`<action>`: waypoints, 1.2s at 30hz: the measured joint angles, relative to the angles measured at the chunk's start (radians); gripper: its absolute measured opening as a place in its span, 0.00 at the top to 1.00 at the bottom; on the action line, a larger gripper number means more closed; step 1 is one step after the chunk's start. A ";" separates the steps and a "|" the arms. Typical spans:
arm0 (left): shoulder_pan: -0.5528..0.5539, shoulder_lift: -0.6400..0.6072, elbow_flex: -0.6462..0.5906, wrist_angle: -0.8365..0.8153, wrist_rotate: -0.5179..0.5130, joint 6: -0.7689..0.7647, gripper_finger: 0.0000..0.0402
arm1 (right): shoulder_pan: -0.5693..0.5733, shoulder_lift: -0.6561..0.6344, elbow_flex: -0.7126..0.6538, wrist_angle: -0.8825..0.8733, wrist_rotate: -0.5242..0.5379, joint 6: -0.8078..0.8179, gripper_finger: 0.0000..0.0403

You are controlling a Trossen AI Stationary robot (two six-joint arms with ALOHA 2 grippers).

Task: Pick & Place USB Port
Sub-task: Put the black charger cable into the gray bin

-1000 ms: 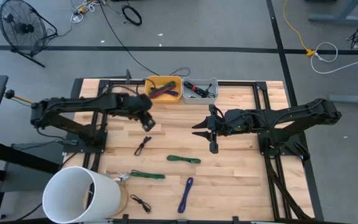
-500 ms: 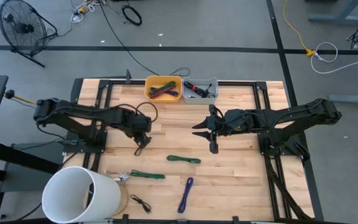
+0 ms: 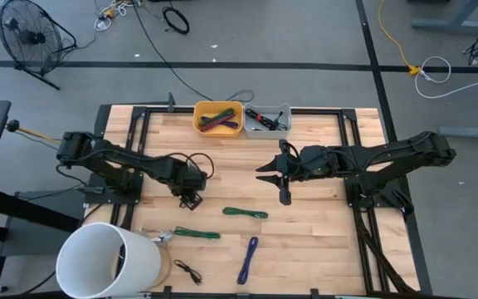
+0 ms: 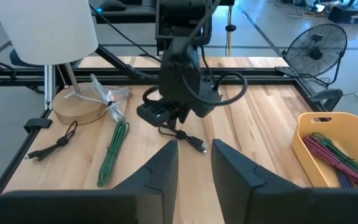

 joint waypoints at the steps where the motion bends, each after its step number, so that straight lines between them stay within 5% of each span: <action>1: 0.000 0.012 0.000 0.006 0.000 0.000 0.61 | 0.000 0.000 0.000 0.000 0.000 0.000 0.76; 12: 0.000 0.153 0.005 0.061 0.034 0.038 0.62 | 0.000 0.000 0.000 -0.001 0.000 0.001 0.76; 16: -0.005 0.159 0.005 0.075 0.022 0.113 0.73 | 0.000 0.000 0.000 0.000 0.000 0.001 0.76; 20: -0.033 0.136 0.001 0.107 -0.053 0.162 0.95 | 0.000 0.000 0.000 0.000 0.000 0.000 0.76; 28: -0.071 0.013 0.030 0.277 -0.235 0.221 0.98 | 0.000 0.000 0.000 0.001 0.000 0.000 0.76; 36: -0.122 -0.136 0.164 0.607 -0.340 0.538 0.98 | 0.000 0.000 0.000 0.012 0.000 0.001 0.76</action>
